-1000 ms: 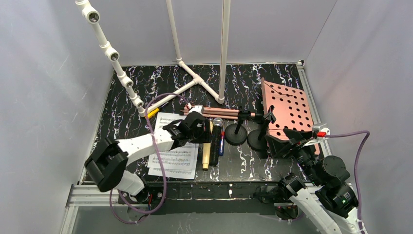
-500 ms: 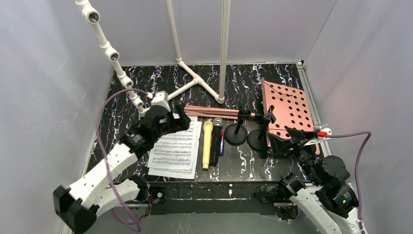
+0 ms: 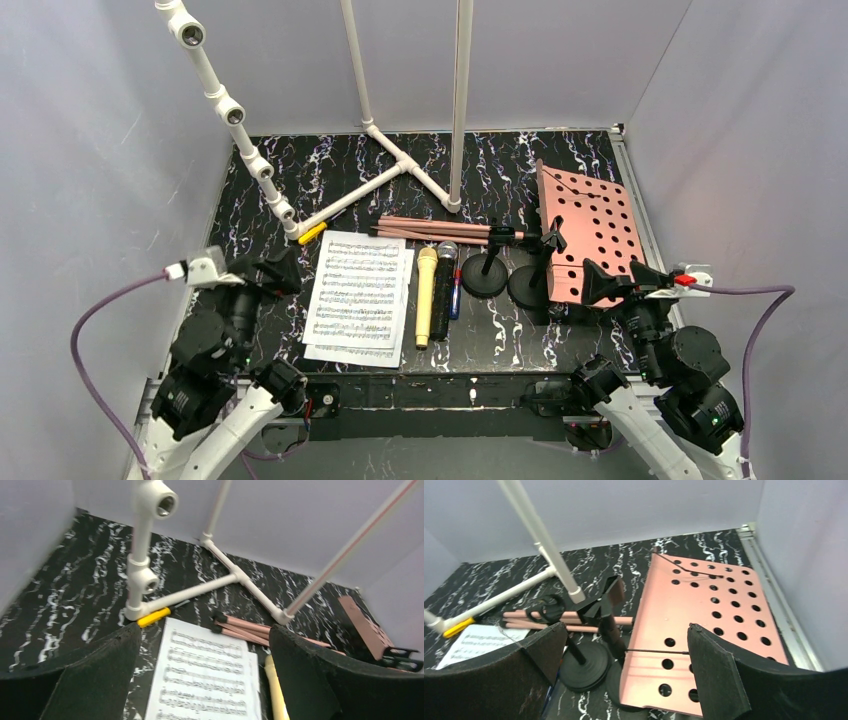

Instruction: Pack up the instrument practice props

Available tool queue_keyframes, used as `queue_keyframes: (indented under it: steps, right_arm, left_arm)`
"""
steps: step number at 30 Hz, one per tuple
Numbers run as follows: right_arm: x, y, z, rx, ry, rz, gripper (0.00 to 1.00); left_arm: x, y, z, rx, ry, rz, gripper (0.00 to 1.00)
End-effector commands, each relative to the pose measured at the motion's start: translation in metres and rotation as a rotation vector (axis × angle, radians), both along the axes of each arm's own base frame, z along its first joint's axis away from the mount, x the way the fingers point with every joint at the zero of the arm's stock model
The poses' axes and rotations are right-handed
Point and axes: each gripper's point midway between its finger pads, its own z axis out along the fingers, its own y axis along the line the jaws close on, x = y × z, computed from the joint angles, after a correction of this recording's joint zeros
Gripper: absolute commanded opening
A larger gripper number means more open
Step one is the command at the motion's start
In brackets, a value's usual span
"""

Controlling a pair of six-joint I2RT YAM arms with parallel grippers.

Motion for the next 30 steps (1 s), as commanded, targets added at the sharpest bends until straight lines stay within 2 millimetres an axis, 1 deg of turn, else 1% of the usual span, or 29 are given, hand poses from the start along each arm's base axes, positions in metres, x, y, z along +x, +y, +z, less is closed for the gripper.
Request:
queue_keyframes:
  steps: [1,6,9,13,16,23,27,30]
  right_arm:
    - [-0.001,-0.029,0.015,-0.017,-0.049,-0.139,0.99]
    - [0.002,-0.044,0.013,-0.054,-0.051,-0.228,0.99]
    - [0.004,-0.051,0.008,-0.070,-0.040,-0.278,0.99]
    - [0.006,-0.051,0.003,-0.094,-0.033,-0.287,0.99]
    - [0.008,-0.050,0.002,-0.103,-0.034,-0.289,0.99]
    - [0.010,-0.056,-0.001,-0.118,-0.033,-0.329,0.99]
    - [0.012,-0.054,-0.003,-0.143,-0.036,-0.322,0.99]
    - [0.014,-0.054,-0.003,-0.157,-0.041,-0.327,0.99]
  left_arm:
    - [-0.010,0.044,-0.010,0.118,-0.061,0.175,0.97]
    - [-0.023,0.059,-0.008,0.096,-0.191,0.209,0.97]
    - [-0.028,0.072,-0.006,0.093,-0.241,0.265,0.98]
    - [-0.033,0.083,-0.008,0.078,-0.271,0.322,0.98]
    - [-0.034,0.087,-0.008,0.043,-0.273,0.344,0.98]
    - [-0.033,0.084,-0.008,0.045,-0.276,0.334,0.98]
    - [-0.029,0.072,-0.007,0.054,-0.296,0.278,0.98]
    - [-0.027,0.068,-0.009,0.068,-0.293,0.255,0.98]
